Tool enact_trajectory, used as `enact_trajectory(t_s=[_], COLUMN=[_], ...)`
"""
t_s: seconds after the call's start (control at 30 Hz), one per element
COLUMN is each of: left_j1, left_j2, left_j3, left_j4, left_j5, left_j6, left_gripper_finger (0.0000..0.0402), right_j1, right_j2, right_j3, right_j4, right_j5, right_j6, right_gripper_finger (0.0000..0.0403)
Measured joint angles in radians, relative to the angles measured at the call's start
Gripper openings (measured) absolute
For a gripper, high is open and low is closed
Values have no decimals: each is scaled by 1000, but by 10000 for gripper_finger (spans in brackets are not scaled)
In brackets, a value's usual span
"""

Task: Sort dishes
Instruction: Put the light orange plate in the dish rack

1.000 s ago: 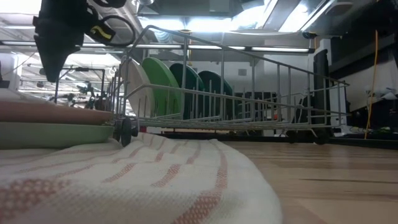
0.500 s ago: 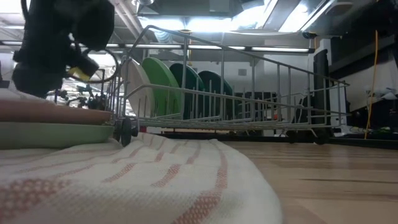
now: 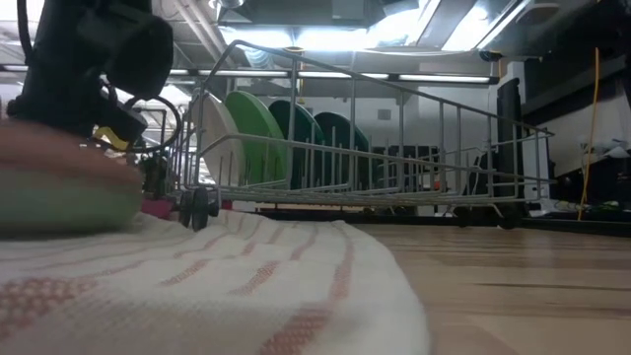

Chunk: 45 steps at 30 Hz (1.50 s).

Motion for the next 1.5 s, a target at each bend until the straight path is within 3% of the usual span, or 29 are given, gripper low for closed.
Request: enact_trajectory(t_s=[0.5,0.93,1.5], left_j1=[0,0,-39], left_j2=[0,0,-10], left_j3=[0,11,230], left_j4=[-3,-8,-88], left_j5=[23,29,29], left_j6=[0,-52,27], left_gripper_finger=[6,1,0], right_j1=[0,0,0], right_j2=[0,0,0], right_j3=[0,0,0], right_j4=[0,0,27], right_j5=[0,1,8], right_j6=[0,3,60], right_gripper_finger=[145,145,145])
